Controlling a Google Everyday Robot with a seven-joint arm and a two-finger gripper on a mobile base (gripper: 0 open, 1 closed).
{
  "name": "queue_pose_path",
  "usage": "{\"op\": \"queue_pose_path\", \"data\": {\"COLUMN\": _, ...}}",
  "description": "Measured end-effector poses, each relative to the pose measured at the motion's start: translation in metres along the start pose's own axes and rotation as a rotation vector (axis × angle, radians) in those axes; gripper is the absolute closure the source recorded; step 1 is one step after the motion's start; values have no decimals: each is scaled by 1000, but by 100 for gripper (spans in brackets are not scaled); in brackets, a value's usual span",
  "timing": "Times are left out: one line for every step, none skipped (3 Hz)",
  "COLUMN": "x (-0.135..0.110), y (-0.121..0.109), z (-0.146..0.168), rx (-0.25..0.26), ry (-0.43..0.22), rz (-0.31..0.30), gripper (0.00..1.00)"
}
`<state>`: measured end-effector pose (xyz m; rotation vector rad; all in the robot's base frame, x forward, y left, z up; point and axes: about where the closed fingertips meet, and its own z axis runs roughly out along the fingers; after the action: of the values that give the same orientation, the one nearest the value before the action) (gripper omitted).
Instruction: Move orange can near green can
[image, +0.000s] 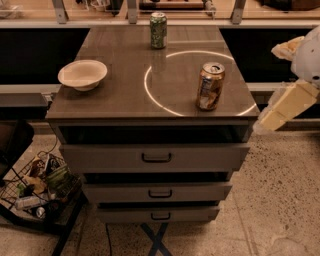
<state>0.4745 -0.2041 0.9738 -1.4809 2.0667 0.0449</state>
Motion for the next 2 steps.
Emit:
{"op": "queue_pose_path", "data": {"x": -7, "y": -16, "z": 21, "rx": 49, "ry": -202, "rz": 40, "gripper": 0}}
{"op": "queue_pose_path", "data": {"x": -19, "y": -52, "z": 31, "rx": 138, "ry": -442, "rz": 120, "gripper": 0}}
